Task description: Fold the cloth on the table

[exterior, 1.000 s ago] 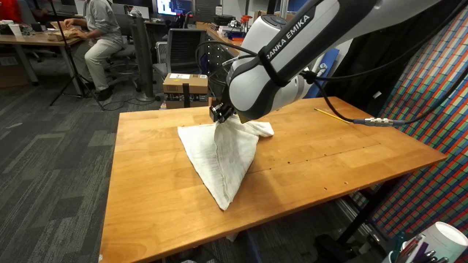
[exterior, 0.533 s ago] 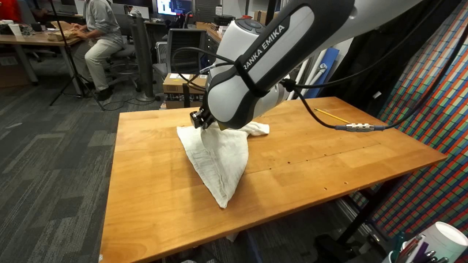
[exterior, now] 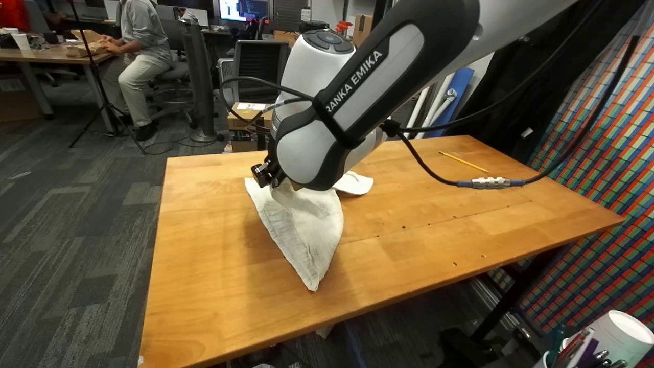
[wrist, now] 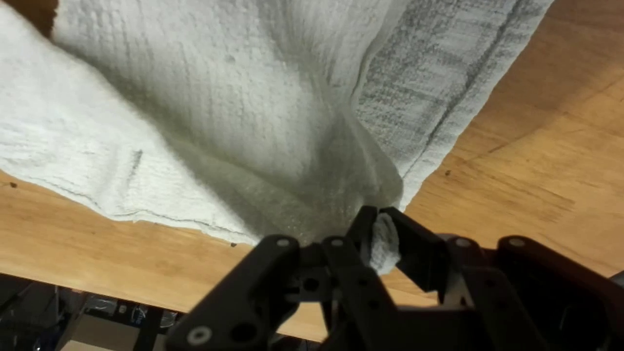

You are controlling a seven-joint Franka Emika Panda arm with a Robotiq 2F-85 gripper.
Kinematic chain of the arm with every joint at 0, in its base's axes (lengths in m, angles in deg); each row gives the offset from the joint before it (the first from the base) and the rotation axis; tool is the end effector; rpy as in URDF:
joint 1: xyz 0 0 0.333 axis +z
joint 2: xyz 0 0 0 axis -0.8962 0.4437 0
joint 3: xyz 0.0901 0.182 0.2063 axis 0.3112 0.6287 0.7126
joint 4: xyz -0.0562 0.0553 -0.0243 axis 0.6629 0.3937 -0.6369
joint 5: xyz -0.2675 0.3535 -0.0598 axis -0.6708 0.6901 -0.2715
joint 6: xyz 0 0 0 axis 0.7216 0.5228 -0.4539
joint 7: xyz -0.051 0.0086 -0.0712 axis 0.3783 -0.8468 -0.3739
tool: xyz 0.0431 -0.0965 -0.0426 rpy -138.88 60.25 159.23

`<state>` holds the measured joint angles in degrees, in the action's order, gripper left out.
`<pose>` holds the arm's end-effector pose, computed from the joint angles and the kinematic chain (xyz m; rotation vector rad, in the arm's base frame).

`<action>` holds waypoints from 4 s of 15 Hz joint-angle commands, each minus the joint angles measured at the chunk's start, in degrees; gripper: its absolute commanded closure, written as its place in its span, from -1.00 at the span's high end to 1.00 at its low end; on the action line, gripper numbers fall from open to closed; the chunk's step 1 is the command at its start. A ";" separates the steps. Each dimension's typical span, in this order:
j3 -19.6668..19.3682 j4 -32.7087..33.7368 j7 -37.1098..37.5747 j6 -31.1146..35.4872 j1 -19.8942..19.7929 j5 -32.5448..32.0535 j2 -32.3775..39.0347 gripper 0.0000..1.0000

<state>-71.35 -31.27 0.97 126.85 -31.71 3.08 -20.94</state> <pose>0.5805 0.2938 0.2006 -2.9420 -0.7017 -0.7233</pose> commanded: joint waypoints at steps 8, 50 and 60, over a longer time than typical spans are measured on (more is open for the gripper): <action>0.69 9.51 3.96 -3.81 -1.15 -3.80 4.47 -0.83; 3.39 1.51 -4.84 0.10 -13.30 -4.78 1.25 1.00; 3.11 -3.79 -4.86 -0.57 -15.50 -5.09 -3.43 1.00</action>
<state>-68.61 -31.70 -3.27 125.67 -46.45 -1.46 -21.02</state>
